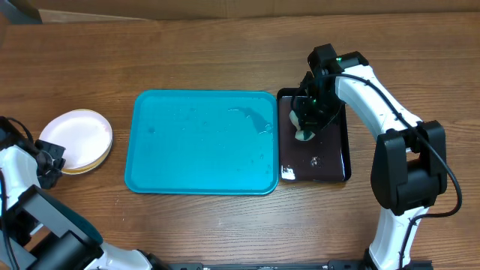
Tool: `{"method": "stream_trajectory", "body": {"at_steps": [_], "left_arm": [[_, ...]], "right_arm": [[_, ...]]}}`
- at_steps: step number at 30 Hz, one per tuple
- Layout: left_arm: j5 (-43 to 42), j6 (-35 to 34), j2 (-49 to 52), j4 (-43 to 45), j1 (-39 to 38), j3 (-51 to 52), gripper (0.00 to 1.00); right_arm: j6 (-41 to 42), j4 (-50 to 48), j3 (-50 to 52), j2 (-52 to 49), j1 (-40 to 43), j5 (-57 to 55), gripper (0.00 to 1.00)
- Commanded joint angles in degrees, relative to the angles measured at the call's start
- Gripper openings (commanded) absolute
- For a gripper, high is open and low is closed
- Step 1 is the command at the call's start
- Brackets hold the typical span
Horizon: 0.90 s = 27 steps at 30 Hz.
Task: Clean dirty plates on tray and stack at the side
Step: 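Lower the sponge into the black tray and release it with the right gripper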
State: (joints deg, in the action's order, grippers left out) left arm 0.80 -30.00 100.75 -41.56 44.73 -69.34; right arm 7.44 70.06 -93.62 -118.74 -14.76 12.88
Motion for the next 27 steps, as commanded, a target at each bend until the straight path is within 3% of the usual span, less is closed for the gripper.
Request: {"method": "stream_trajectory", "body": {"at_steps": [1, 4, 5, 8, 13, 16, 18, 21, 27], "left_arm": [[-0.48, -0.81, 0.5, 0.81, -0.07, 0.39, 0.3], [-4.33, 0.7, 0.48, 1.33, -0.07, 0.04, 0.71], [-5.79, 1.2, 0.46, 1.27, -0.07, -0.17, 0.74], [-12.66, 3.26, 0.37, 0.2, -0.15, -1.53, 0.75], [-24.17, 8.2, -0.11, -3.06, -2.8, -5.84, 0.69], [-24.22, 9.38, -1.38, -5.42, -6.05, -8.26, 0.69], [-24.22, 9.51, -2.45, -6.8, -8.17, -9.35, 0.69], [-24.22, 9.49, -4.37, -9.35, -11.61, -10.19, 0.72], [-24.41, 11.63, -5.84, -15.15, -17.62, -10.23, 0.79]], "right_arm": [[-0.02, -0.2, -0.02, 0.17, -0.02, -1.75, 0.07], [-0.02, -0.22, -0.02, 0.17, -0.02, -1.75, 0.11], [-0.02, -0.35, -0.02, 0.17, -0.02, -1.75, 0.14], [-0.02, -0.96, -0.02, 0.17, 0.0, -2.16, 0.22], [0.02, -0.96, -0.02, 0.17, -0.02, -2.97, 0.24], [0.0, -0.48, -0.02, 0.17, -0.02, -2.97, 0.28], [0.0, -0.17, -0.02, 0.17, -0.02, -2.99, 0.4], [-0.02, 0.0, -0.02, 0.17, -0.02, -2.99, 0.49], [-0.02, -0.02, -3.52, 0.24, 0.94, -2.97, 0.49]]}}
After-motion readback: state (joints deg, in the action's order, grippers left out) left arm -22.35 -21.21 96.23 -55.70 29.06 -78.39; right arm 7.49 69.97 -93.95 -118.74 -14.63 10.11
